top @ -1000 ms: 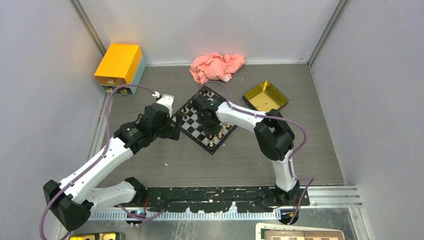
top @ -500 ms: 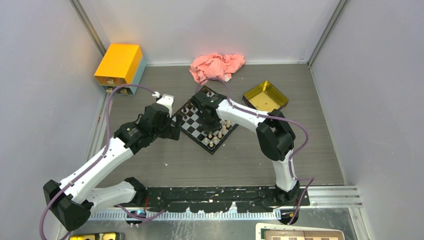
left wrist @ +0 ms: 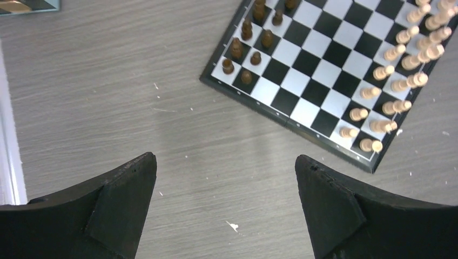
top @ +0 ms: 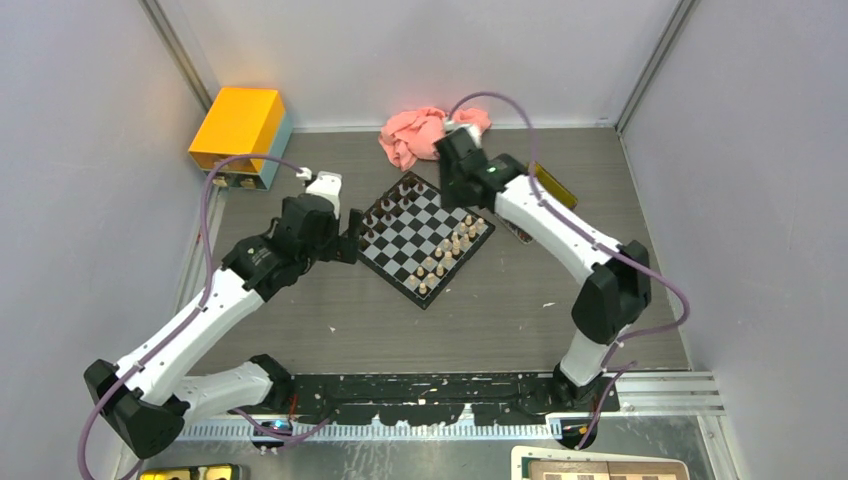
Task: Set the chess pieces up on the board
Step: Reset both arms
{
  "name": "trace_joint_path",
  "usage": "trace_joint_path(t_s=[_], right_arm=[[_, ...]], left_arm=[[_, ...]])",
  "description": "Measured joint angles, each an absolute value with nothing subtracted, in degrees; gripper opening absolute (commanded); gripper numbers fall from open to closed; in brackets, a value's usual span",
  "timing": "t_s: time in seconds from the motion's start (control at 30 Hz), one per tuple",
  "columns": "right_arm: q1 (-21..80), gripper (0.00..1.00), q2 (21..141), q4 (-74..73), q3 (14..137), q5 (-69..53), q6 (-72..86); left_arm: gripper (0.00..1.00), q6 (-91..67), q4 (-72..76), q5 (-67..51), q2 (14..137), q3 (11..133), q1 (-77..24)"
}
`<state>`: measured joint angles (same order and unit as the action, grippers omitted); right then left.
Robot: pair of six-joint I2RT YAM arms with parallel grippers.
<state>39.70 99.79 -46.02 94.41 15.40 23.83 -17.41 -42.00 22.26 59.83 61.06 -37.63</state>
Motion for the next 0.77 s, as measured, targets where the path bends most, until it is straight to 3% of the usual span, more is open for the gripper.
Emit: trace_joint_path(t_s=[0.13, 0.33, 0.67, 0.77], right_arm=[[29.5, 0.55, 95.66, -42.44, 90.8, 21.02, 23.68], [18.65, 0.69, 90.48, -38.79, 81.67, 29.17, 22.98], [16.08, 0.73, 85.69, -33.63, 76.93, 38.44, 22.65], [16.05, 0.78, 84.18, -31.9, 74.67, 38.89, 22.52]], left_arm=[[1.0, -16.29, -39.48, 22.74, 60.53, 61.63, -33.45], [1.0, -15.38, -34.13, 24.23, 66.28, 61.47, -24.16], [1.0, -14.63, -27.2, 23.81, 71.68, 58.37, -17.39], [1.0, -14.55, -25.93, 23.77, 71.66, 57.45, -16.73]])
